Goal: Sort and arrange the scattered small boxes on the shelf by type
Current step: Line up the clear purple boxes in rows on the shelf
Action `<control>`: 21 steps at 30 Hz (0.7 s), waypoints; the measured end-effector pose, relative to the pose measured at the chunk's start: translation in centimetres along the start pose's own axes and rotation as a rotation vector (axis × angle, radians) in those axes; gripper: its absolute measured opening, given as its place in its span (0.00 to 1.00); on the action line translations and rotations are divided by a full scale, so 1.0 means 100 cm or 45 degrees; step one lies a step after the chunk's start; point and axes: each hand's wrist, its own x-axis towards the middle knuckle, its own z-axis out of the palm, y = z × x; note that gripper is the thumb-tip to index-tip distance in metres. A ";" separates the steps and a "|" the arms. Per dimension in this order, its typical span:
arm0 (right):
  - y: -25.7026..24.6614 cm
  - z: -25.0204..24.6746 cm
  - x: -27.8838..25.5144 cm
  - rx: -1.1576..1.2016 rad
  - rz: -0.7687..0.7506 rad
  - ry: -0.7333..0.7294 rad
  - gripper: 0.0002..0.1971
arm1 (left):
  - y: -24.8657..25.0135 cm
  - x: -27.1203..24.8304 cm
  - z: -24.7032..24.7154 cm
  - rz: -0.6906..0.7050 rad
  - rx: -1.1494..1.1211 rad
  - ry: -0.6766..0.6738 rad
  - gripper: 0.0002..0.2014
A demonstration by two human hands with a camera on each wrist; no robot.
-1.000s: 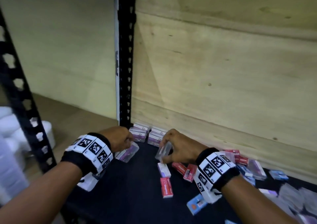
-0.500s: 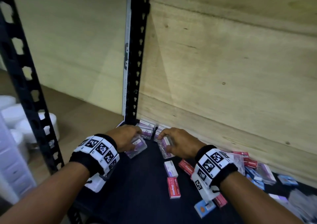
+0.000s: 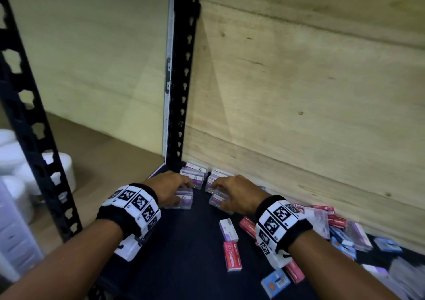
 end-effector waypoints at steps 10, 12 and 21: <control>0.003 0.012 0.004 0.053 -0.031 0.025 0.26 | 0.002 -0.017 -0.002 0.089 0.092 0.235 0.19; 0.004 0.012 0.004 0.069 -0.042 0.032 0.27 | 0.006 -0.020 -0.002 0.109 0.121 0.240 0.16; 0.023 0.013 -0.012 -0.022 -0.007 0.154 0.18 | 0.004 -0.012 -0.001 0.113 0.094 0.251 0.14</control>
